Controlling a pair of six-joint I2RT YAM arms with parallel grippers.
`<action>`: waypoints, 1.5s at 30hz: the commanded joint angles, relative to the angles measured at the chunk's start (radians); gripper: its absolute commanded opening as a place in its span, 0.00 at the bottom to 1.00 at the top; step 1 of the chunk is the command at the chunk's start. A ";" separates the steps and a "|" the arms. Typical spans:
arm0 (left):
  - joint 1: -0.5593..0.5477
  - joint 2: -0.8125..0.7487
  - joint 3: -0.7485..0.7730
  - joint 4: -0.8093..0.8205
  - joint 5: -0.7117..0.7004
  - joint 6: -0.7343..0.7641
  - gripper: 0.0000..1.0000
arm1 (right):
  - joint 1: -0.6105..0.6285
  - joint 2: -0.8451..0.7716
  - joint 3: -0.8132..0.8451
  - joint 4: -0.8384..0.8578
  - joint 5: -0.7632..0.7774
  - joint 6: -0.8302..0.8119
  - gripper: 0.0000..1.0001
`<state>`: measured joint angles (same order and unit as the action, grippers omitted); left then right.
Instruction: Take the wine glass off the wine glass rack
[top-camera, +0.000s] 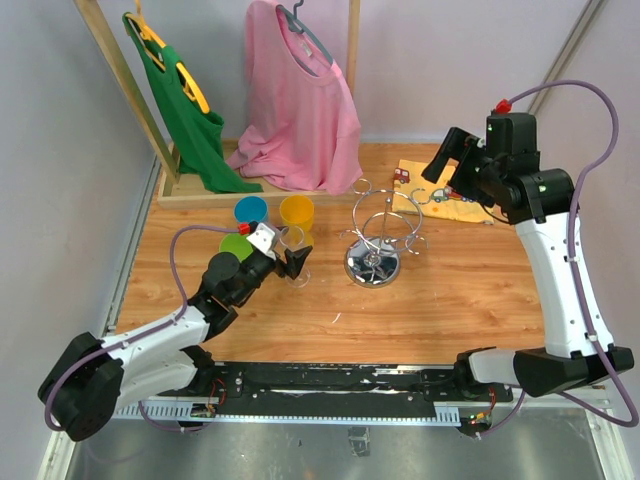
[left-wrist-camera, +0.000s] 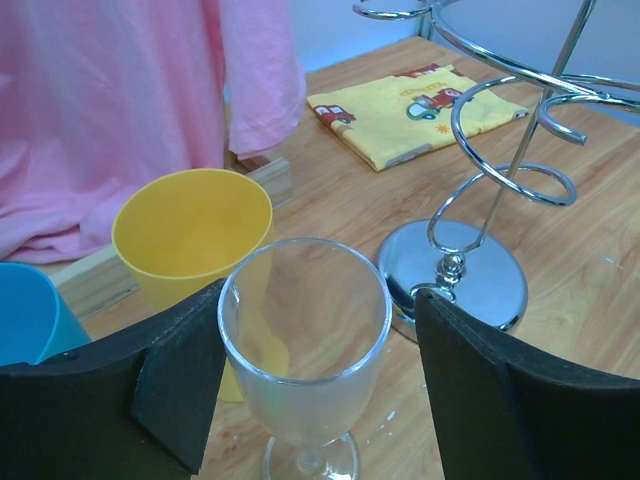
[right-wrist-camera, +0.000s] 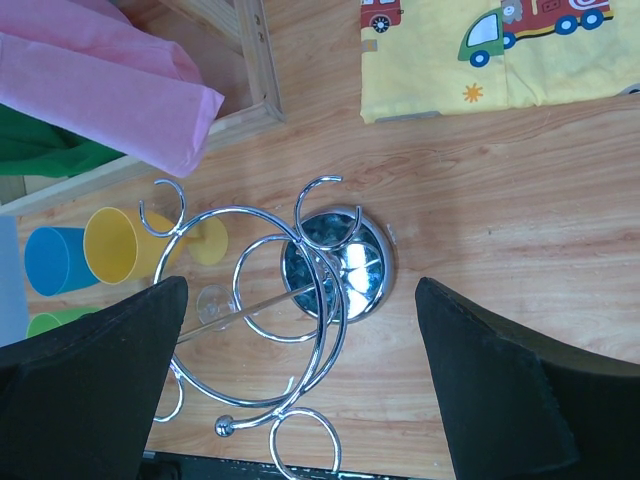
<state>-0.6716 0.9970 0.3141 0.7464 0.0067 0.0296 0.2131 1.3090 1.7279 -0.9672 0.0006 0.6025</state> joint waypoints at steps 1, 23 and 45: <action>-0.008 -0.024 0.029 -0.004 0.013 0.009 0.77 | -0.021 -0.025 -0.016 0.005 0.015 -0.007 0.98; 0.014 -0.095 0.221 -0.211 -0.103 0.071 0.98 | -0.021 0.043 -0.050 -0.033 -0.072 -0.018 0.98; 0.196 0.048 0.559 -0.478 -0.033 -0.008 0.98 | -0.021 -0.039 -0.237 0.054 -0.027 -0.048 0.98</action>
